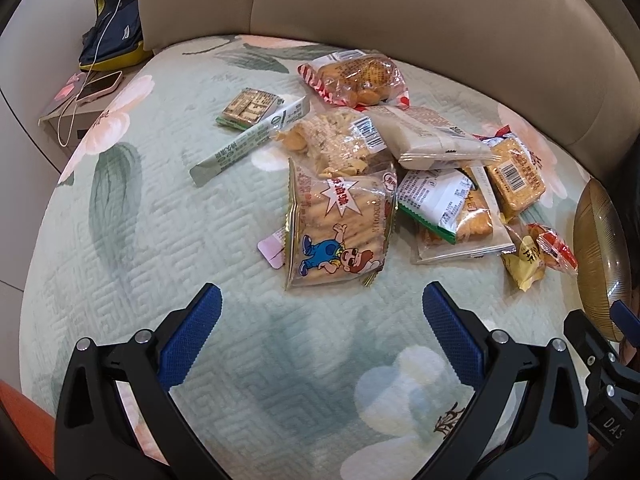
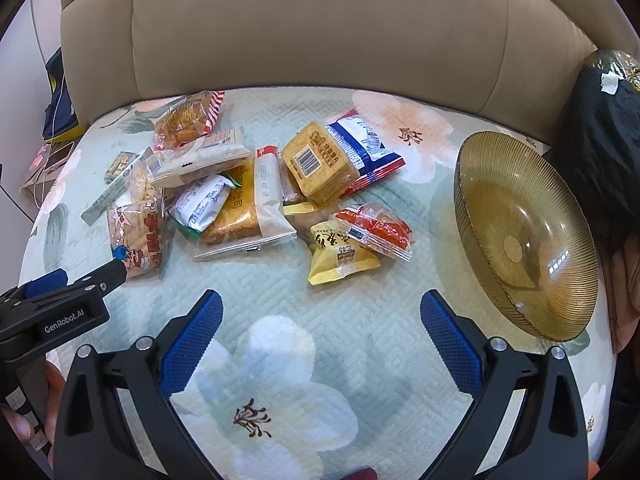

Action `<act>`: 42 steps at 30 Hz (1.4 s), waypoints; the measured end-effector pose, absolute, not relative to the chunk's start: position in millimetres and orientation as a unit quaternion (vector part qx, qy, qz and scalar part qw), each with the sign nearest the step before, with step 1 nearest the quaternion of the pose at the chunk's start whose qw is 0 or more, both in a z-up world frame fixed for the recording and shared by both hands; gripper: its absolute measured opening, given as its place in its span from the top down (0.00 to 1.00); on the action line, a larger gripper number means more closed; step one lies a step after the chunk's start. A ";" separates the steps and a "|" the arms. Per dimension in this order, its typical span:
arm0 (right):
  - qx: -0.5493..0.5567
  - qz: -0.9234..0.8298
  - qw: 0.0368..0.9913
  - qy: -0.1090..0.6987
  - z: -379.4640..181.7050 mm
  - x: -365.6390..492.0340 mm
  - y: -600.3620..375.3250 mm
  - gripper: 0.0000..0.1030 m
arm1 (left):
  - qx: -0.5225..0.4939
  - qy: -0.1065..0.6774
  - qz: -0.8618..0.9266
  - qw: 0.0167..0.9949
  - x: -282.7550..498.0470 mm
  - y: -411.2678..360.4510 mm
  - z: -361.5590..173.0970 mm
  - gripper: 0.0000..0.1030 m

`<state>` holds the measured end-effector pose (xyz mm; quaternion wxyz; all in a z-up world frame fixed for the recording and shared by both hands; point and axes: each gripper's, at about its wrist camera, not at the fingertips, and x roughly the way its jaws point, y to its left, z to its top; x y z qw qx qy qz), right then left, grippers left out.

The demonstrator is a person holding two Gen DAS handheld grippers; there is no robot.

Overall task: Organize snacks
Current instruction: 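Move both tools toward the snack pile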

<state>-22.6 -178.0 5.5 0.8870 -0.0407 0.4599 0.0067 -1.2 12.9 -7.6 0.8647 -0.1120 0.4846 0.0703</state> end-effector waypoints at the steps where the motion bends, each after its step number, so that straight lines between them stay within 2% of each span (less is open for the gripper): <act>1: -0.040 0.007 0.887 0.460 5.0 -23.0 -177.6 0.05 | -0.118 0.484 0.068 0.865 -1.0 14.8 -8.3 0.03; 8: 0.018 0.027 0.891 0.453 1.7 -19.4 -184.6 0.05 | -0.143 0.506 0.085 0.846 1.6 30.0 -17.9 0.03; 19: 0.042 0.013 0.880 0.472 -8.3 -11.1 -199.2 0.05 | -0.156 0.532 0.037 0.831 7.2 20.1 -30.9 0.03; 33: 0.142 -0.015 0.821 0.552 -47.2 7.8 -242.5 0.09 | -0.147 0.572 -0.020 0.807 3.2 -2.2 -43.2 0.03; 36: 0.166 -0.012 0.802 0.574 -60.7 12.3 -247.6 0.14 | -0.131 0.567 -0.022 0.813 5.5 -5.5 -40.2 0.03; 42: 0.182 -0.006 0.797 0.576 -65.5 12.0 -251.0 0.14 | -0.142 0.571 -0.009 0.809 7.7 3.9 -39.4 0.03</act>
